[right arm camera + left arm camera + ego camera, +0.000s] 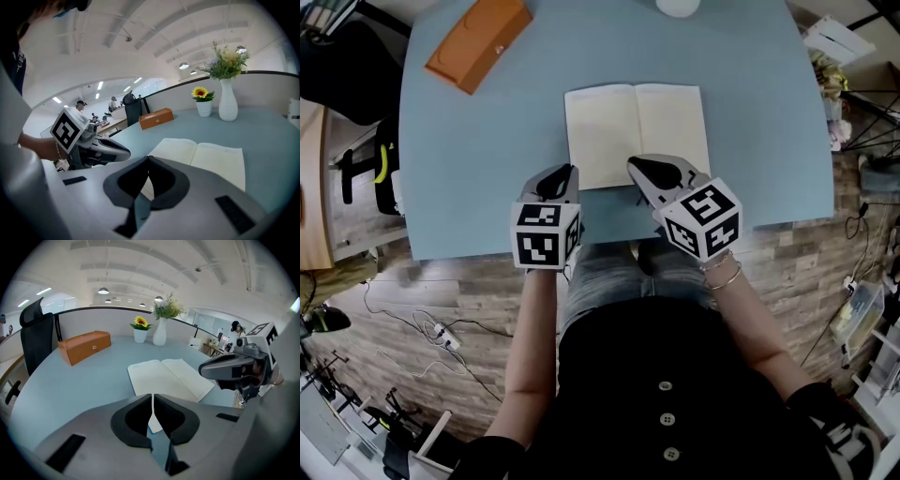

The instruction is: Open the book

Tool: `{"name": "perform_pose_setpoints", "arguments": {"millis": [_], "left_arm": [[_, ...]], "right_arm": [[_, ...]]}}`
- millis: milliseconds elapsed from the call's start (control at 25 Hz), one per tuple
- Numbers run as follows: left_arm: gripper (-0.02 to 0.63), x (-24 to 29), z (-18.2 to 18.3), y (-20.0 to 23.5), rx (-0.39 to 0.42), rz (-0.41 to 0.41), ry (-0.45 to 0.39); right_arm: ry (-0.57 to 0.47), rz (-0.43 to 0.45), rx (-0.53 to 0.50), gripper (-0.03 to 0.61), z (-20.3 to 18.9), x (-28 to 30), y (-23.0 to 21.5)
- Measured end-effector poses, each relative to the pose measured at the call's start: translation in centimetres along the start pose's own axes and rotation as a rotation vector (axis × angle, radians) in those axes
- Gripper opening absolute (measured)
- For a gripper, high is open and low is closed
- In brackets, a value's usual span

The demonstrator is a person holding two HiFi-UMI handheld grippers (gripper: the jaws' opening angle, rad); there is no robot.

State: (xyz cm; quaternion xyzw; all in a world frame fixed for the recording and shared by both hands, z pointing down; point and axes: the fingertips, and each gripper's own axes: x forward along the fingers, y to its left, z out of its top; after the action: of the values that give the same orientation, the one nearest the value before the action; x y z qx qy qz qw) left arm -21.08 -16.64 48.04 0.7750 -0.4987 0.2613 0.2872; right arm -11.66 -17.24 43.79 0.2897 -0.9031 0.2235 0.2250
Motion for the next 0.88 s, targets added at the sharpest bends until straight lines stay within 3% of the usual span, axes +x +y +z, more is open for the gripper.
{"name": "perform_pose_setpoints", "arguments": {"millis": [880], "left_arm": [[0.012,-3.7,9.3,-7.9,0.057,-0.196,-0.304]], "right_arm": [[-0.125,0.024,-0.07,0.003,5.6,-4.9,0.1]]}}
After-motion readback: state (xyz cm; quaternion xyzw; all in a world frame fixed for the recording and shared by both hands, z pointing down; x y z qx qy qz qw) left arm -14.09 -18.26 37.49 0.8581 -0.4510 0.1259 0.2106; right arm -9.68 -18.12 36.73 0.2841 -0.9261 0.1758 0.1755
